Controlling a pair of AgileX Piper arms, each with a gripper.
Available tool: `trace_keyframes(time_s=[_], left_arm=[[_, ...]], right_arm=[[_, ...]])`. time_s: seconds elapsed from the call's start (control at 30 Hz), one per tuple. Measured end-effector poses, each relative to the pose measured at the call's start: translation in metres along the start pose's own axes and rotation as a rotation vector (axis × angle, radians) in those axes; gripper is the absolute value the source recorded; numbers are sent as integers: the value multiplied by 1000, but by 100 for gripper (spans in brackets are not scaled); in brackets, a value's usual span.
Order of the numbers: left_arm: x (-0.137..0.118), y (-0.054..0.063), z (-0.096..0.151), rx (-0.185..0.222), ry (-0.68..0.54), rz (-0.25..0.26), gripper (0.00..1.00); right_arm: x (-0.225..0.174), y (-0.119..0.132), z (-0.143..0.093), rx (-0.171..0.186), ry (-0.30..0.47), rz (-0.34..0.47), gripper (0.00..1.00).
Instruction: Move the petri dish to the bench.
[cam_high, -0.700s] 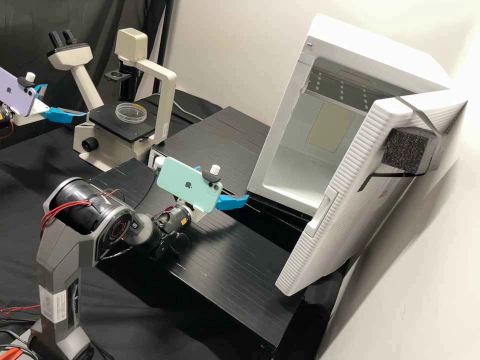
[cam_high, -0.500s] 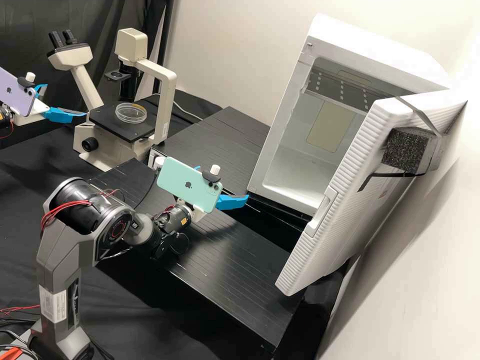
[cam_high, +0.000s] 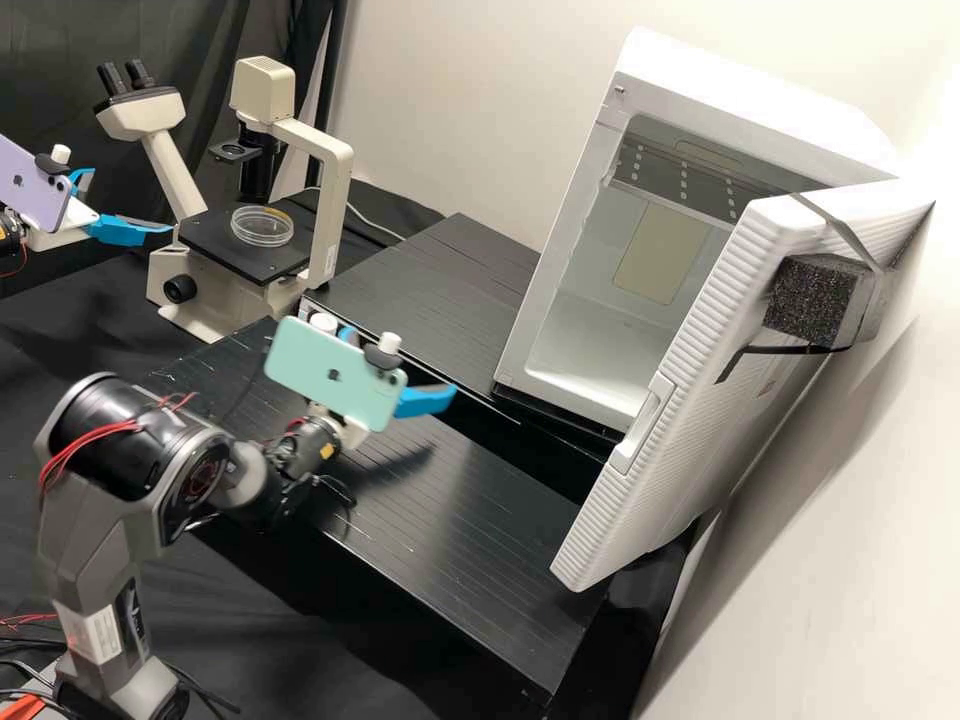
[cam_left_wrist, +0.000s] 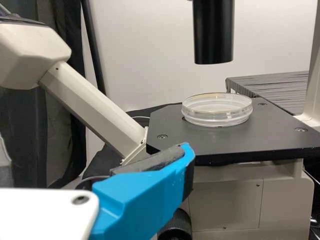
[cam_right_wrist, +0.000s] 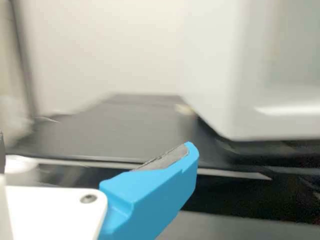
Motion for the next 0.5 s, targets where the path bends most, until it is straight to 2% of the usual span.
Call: trace_keyframes(time_s=[0.23, 0.37, 0.5], left_arm=[[0, 0, 0, 0, 0, 0, 100], [0, 0, 0, 0, 0, 0, 100], [0, 0, 0, 0, 0, 0, 100]], right_arm=[[-5, -32, -57, -36, 183, -80, 100], [4, -45, -81, -44, 226, -83, 100], [20, -58, -99, -71, 257, -96, 100]])
